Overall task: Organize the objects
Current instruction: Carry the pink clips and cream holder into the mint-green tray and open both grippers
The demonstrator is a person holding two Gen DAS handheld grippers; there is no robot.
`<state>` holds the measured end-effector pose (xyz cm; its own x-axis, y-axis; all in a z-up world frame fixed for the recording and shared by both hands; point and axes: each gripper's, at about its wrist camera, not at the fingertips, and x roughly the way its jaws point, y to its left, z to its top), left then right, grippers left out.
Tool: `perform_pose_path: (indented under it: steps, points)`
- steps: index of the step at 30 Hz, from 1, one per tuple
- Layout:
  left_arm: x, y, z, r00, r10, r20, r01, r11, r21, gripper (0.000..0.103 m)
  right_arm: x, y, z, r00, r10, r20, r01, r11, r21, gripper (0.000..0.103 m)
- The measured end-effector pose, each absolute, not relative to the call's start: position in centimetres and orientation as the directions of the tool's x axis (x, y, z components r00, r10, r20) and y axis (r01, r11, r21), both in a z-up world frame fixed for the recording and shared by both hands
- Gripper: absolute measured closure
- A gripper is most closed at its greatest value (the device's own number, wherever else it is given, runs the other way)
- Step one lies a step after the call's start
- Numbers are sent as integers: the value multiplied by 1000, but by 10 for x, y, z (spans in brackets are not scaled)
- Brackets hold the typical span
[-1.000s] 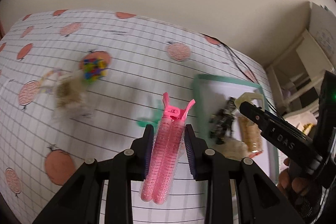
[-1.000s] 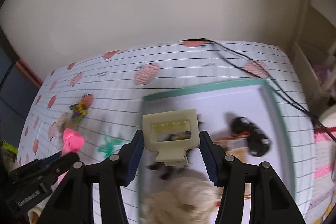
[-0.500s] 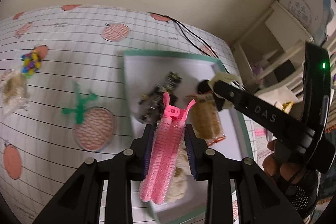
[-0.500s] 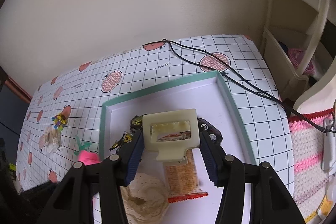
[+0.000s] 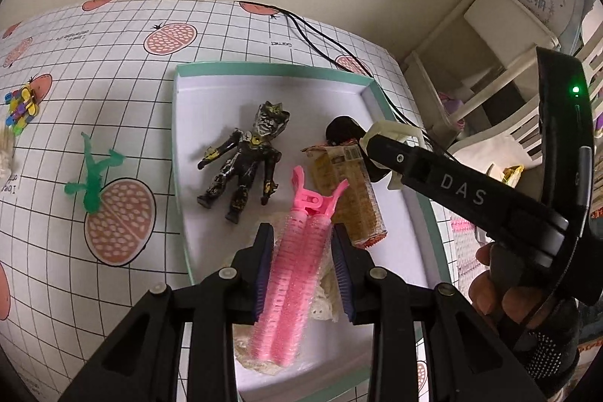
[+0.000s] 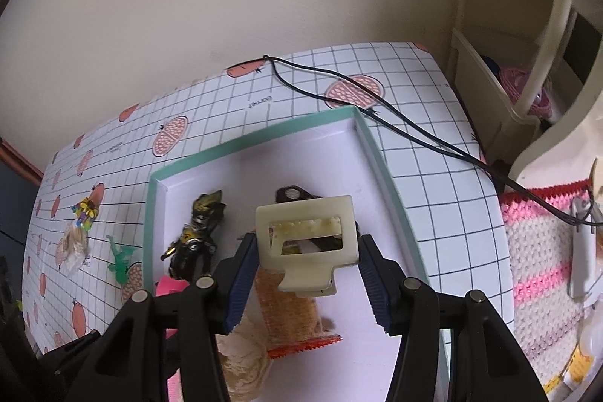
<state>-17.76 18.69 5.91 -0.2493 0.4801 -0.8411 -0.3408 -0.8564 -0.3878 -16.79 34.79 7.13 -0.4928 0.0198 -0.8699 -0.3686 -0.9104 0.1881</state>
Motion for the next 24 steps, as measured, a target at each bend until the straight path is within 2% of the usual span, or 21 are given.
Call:
perform_pose_path:
  steps: [1,4,9,11,24]
  points:
    - [-178,188,59,-248,481,-841,-342,-856,-389,70,-168,349,70,-491,16,-871,-371,-908,192,46]
    - [-177,189,60,-242,491,-837,-348,-849,-397,55,-167,352,68,-481,17,-877,-382,-904,192,46]
    - [-176,188,64,-251,488,-836,-352,-850,-391,55,-167,352,67,-478,19,-878,-383,-904,189,44]
    - [-177,186,65,-257,486,-835,-347,-853,-390,55,-168,352,67,-481,17,-876,-383,-903,193,39]
    - [-186,165,79,-366,448,-816,-292,-888,-356,54,-167,351,81,-518,34,-854,-376,-906,192,39]
